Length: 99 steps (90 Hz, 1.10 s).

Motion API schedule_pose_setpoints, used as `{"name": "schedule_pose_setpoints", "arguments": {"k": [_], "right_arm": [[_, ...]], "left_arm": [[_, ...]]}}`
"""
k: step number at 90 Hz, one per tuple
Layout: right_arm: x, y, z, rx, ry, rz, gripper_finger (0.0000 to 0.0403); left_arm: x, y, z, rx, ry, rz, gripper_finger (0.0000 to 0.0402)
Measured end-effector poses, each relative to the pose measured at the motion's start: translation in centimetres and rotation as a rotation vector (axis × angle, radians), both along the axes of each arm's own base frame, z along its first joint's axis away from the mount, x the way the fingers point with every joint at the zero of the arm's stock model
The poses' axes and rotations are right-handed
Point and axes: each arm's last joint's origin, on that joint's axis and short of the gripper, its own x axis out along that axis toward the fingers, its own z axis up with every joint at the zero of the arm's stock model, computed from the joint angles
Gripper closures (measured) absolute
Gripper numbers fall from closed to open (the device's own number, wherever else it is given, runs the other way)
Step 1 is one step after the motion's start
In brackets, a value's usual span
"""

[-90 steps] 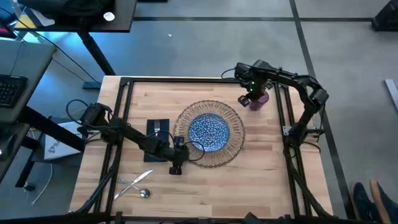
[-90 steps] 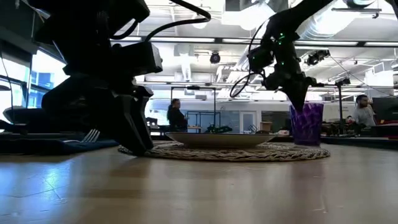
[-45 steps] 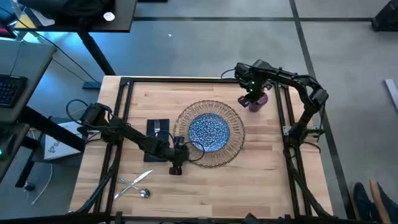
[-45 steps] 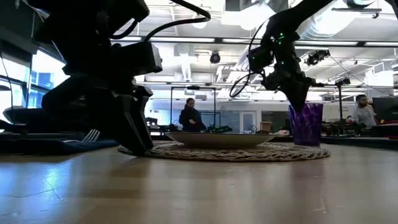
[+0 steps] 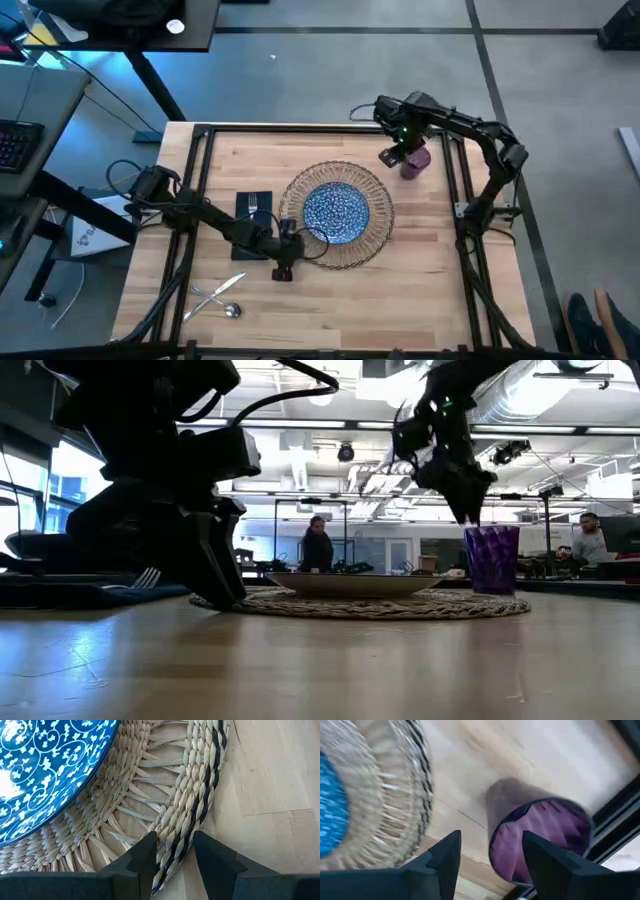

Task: Set table place
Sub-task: Put the silver spoon to the right of the brown placemat

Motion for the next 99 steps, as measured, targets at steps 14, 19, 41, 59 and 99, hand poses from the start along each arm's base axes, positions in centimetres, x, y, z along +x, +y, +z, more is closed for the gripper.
{"name": "schedule_pose_setpoints", "arguments": {"k": [14, 19, 41, 59, 99], "right_arm": [[1.6, 1.4, 4.2, -0.086, -0.066, 0.043, 0.0217], [2.4, 2.4, 5.6, -0.115, -0.108, 0.080, 0.0217], [6.0, 10.3, 10.4, -0.179, -0.292, 0.345, 0.0217], [7.1, 18.5, 11.3, -0.204, -0.340, 0.488, 0.0217], [6.5, 31.3, 6.8, -0.202, -0.395, 0.588, 0.0217]], "left_arm": [[-0.1, -0.3, 0.1, 0.008, -0.008, -0.005, 0.0287], [0.1, -0.5, 0.3, 0.010, -0.013, -0.007, 0.0287], [1.5, -1.4, 2.3, -0.005, -0.065, -0.014, 0.0287], [2.4, -2.0, 4.5, -0.010, 0.000, -0.010, 0.0287], [-1.5, -7.1, 9.3, -0.061, 0.453, -0.123, 0.0287]]}}
